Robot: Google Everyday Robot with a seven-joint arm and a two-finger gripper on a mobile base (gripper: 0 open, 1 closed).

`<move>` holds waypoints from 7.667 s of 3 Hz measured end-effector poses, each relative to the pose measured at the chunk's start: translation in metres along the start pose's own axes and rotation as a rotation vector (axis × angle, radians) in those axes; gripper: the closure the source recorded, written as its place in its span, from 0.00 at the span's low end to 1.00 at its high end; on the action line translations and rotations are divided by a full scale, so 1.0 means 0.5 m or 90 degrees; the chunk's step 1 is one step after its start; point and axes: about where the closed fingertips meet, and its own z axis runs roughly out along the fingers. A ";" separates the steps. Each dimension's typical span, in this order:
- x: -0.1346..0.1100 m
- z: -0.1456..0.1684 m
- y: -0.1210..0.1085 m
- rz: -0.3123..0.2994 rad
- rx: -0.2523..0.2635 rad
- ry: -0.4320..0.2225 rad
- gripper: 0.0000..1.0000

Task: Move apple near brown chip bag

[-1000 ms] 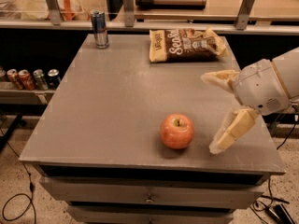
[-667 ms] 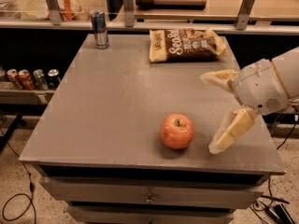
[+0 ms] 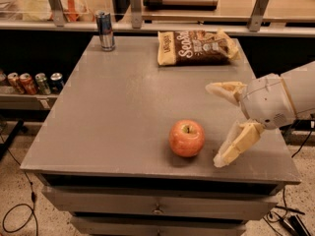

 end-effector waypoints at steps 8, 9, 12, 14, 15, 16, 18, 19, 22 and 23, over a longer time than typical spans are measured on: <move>0.009 0.093 0.029 -0.011 -0.060 -0.124 0.18; 0.007 0.099 0.031 -0.010 -0.072 -0.130 0.42; -0.073 0.016 -0.011 -0.071 -0.036 -0.116 1.00; -0.048 0.015 -0.071 -0.044 0.014 -0.112 1.00; -0.019 -0.021 -0.165 -0.016 0.097 -0.112 1.00; 0.005 -0.069 -0.264 0.017 0.180 -0.108 1.00; 0.080 -0.093 -0.454 0.113 0.289 -0.084 1.00; 0.131 -0.078 -0.525 0.158 0.327 -0.072 1.00; 0.189 -0.044 -0.618 0.203 0.371 -0.070 1.00; 0.195 -0.040 -0.628 0.206 0.373 -0.074 0.84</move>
Offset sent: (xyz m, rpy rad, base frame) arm 0.0091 0.0089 -0.0370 0.1539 -0.0284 0.0143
